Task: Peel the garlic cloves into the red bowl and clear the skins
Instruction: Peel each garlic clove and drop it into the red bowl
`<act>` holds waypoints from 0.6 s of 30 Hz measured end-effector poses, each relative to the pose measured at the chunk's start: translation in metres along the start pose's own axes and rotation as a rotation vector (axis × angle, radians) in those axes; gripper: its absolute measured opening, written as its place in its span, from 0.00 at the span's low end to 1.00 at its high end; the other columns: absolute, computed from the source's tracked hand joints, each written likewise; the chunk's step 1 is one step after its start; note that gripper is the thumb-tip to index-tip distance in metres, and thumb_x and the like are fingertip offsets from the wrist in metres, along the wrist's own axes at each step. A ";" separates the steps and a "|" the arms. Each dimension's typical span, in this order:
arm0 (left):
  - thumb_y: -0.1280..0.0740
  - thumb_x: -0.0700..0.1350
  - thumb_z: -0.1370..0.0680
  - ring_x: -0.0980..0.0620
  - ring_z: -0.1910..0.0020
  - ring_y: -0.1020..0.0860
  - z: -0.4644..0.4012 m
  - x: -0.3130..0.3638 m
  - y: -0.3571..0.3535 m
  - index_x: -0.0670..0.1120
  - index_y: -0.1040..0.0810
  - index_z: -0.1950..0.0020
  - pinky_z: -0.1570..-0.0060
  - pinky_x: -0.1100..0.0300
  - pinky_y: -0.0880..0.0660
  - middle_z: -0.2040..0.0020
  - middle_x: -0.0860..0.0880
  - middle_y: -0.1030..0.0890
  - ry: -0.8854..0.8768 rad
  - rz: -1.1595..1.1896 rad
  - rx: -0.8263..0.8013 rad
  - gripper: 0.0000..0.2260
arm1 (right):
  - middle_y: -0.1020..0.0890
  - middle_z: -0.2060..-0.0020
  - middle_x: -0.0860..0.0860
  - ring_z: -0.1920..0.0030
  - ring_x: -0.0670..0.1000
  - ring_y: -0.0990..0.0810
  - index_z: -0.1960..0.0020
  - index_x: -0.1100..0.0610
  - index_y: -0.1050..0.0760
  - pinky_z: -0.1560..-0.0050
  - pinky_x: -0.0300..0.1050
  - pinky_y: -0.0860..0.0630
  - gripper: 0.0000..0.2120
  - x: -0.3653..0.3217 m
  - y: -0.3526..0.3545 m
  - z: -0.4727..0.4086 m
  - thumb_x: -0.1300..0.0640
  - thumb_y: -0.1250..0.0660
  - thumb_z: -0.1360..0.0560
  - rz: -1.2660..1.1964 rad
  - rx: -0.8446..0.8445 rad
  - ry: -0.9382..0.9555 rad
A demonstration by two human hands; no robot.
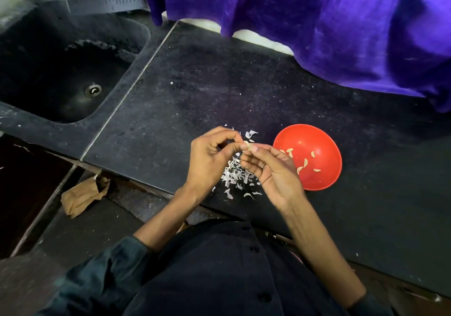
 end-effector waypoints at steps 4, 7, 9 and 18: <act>0.27 0.44 0.27 0.59 0.65 0.24 0.002 0.005 -0.002 0.47 0.17 0.58 0.65 0.61 0.24 0.59 0.54 0.19 -0.057 -0.049 -0.024 0.01 | 0.15 0.63 0.57 0.63 0.49 0.17 0.54 0.64 0.21 0.60 0.40 0.19 0.07 0.000 0.000 0.001 0.63 0.31 0.31 -0.046 0.049 0.013; 0.27 0.39 0.27 0.59 0.67 0.25 0.007 0.001 -0.002 0.45 0.18 0.57 0.66 0.61 0.25 0.61 0.55 0.19 -0.023 -0.054 -0.007 0.02 | 0.16 0.63 0.56 0.63 0.49 0.16 0.53 0.64 0.22 0.61 0.40 0.19 0.07 -0.002 0.004 -0.001 0.64 0.32 0.31 -0.093 0.080 0.004; 0.25 0.39 0.28 0.59 0.69 0.25 0.009 -0.008 0.000 0.45 0.18 0.58 0.67 0.60 0.26 0.65 0.56 0.20 0.086 -0.005 0.023 0.03 | 0.16 0.63 0.54 0.63 0.49 0.17 0.52 0.63 0.22 0.61 0.40 0.19 0.08 -0.001 0.007 -0.002 0.64 0.32 0.31 -0.129 0.080 -0.005; 0.24 0.41 0.29 0.53 0.70 0.27 0.007 -0.024 -0.004 0.46 0.20 0.60 0.74 0.57 0.26 0.66 0.44 0.20 0.211 0.020 -0.001 0.05 | 0.20 0.65 0.54 0.64 0.47 0.22 0.46 0.66 0.21 0.57 0.45 0.19 0.11 0.008 0.026 -0.006 0.67 0.35 0.28 -0.057 0.062 -0.062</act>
Point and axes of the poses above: each hand's wrist, its own z-axis away from the middle knuckle, its own y-axis out of the back of the hand, x = y × z, the point moved 5 cm from there along -z, towards the middle knuckle
